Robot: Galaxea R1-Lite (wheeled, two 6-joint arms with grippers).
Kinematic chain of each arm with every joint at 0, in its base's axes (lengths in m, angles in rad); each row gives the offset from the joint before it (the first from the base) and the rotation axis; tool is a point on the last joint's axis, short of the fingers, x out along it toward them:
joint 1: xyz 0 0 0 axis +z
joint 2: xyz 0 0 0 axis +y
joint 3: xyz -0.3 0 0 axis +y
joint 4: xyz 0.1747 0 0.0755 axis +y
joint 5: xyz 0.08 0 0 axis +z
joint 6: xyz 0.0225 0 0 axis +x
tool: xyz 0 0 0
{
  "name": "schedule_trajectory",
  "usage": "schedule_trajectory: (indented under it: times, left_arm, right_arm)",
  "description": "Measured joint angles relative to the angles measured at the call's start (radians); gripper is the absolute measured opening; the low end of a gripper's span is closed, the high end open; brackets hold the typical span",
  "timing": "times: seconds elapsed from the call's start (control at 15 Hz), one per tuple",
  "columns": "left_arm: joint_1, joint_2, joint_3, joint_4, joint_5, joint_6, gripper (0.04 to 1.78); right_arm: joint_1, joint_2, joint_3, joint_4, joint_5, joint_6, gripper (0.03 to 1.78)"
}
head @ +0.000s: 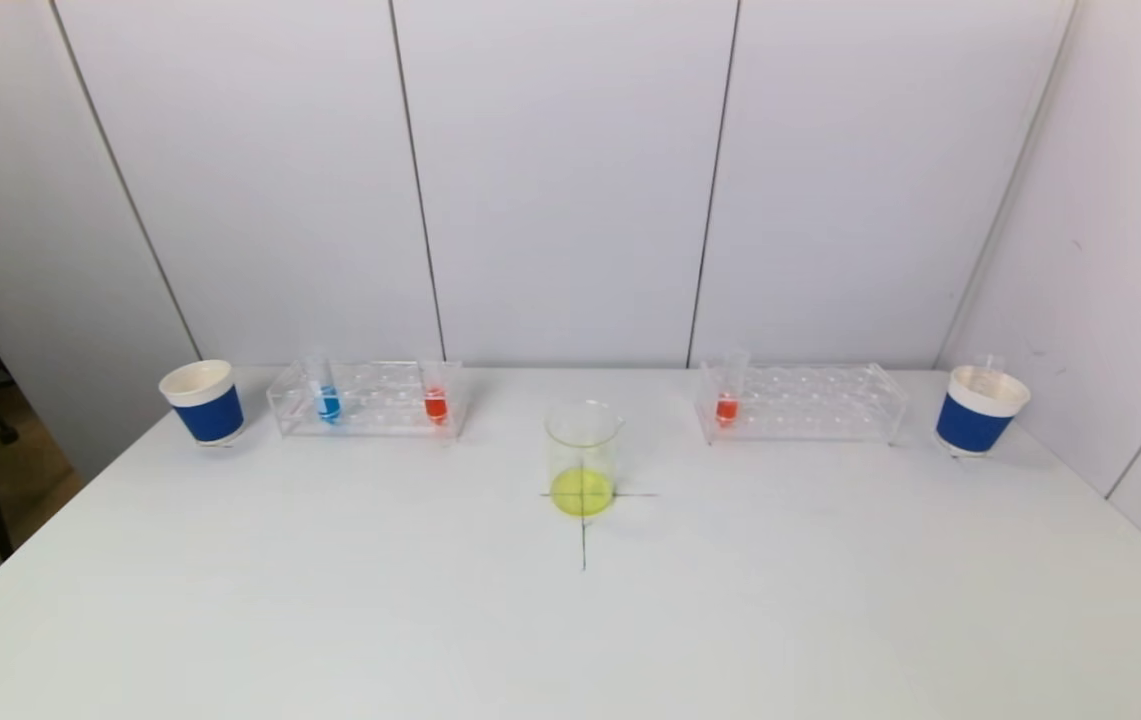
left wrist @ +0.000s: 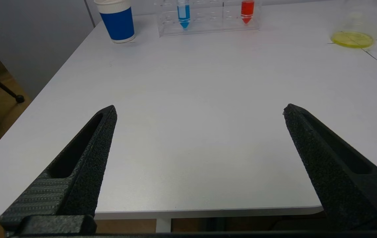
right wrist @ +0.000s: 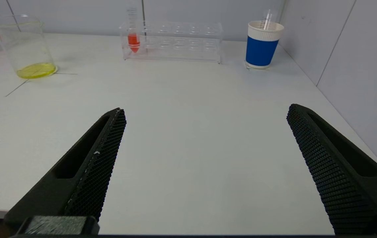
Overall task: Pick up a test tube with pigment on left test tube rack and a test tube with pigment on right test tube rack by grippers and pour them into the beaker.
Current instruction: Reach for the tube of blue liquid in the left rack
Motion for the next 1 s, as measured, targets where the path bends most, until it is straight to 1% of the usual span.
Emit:
schedule_trajectory:
  times: [1.0]
  left_arm:
    - [0.000,0.000,0.000,0.000,0.000,0.000,1.76]
  right_arm:
    - [0.000,0.000,0.000,0.000,-0.001,0.000,1.77]
